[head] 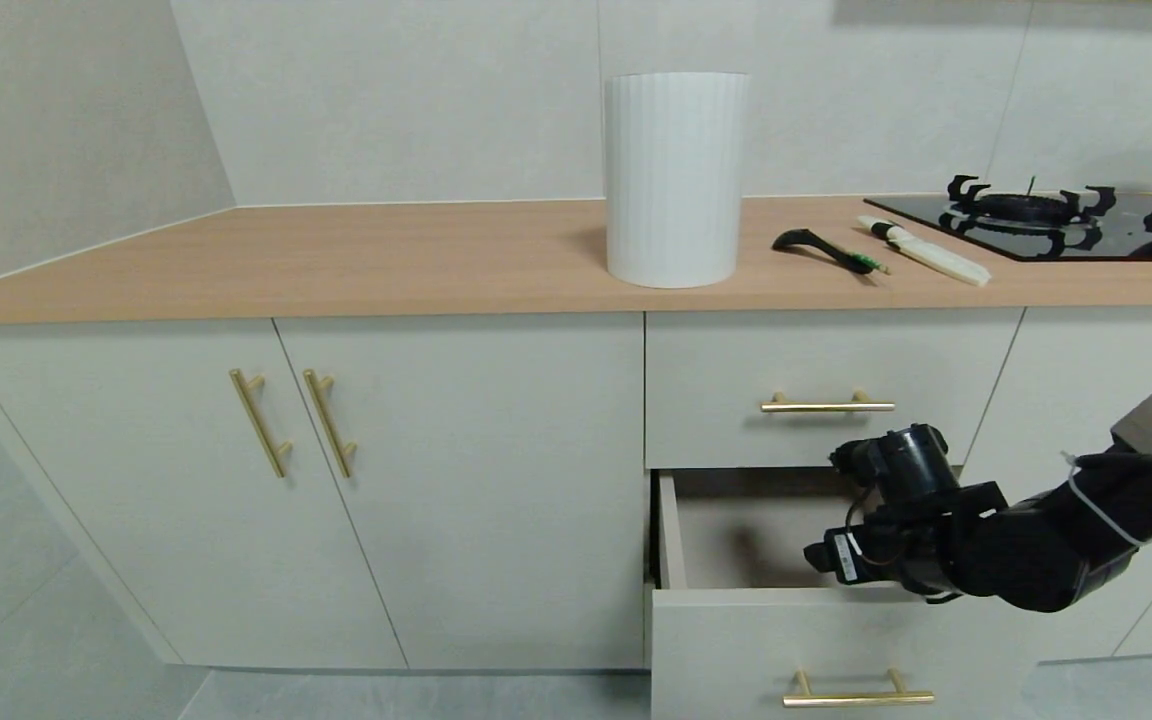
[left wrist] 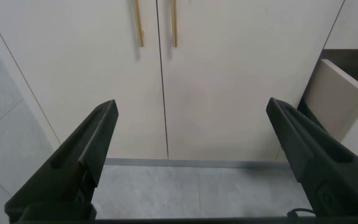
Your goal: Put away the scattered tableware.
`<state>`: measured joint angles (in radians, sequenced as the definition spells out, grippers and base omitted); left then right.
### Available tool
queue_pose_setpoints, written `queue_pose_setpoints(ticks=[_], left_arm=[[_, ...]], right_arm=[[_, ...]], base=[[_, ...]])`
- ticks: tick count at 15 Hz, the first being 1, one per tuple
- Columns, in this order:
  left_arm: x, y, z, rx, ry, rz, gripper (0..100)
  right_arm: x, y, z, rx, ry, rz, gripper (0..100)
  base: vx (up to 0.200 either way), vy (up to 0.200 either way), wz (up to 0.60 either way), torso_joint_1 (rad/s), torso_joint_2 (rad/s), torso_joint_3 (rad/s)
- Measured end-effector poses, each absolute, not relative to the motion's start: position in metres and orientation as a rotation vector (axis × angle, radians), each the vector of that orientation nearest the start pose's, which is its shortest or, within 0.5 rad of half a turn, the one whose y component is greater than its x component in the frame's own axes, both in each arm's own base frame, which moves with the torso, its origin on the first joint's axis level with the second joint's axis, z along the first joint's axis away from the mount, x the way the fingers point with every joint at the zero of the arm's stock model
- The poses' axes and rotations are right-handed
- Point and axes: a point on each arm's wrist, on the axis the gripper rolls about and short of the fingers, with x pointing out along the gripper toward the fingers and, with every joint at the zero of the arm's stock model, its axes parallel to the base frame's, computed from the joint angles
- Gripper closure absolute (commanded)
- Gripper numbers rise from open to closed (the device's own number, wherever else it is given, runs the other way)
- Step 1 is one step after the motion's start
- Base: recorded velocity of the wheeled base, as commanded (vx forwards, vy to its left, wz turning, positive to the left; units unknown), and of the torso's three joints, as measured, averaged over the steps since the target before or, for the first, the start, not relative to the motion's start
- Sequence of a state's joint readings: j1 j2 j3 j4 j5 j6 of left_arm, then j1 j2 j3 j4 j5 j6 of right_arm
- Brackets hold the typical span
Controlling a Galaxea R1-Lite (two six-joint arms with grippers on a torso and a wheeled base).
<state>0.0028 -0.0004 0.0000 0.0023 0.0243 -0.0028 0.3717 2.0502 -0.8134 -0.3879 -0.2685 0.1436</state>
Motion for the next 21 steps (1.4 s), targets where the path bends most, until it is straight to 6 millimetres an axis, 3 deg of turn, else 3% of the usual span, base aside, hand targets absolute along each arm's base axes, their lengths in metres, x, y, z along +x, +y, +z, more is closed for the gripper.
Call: queue_pose_setpoints(ticks=[5, 16, 21], left_arm=[[-0.023, 0.000, 0.075, -0.003, 0.002, 0.027, 0], [-0.023, 0.000, 0.075, -0.003, 0.001, 0.027, 0], [-0.023, 0.000, 0.075, -0.003, 0.002, 0.027, 0]], right_arm=[[0.294, 0.116, 0.071, -0.159, 0.866, 0.072, 0], [0.245, 0.114, 0.082, -0.406, 1.124, 0.176, 0], [0.216, 0.114, 0.097, -0.536, 1.216, 0.255, 0]], base=[[0.000, 0.000, 0.00, 0.000, 0.00, 0.000], [0.000, 0.000, 0.00, 0.000, 0.00, 0.000], [0.000, 0.000, 0.00, 0.000, 0.00, 0.000]])
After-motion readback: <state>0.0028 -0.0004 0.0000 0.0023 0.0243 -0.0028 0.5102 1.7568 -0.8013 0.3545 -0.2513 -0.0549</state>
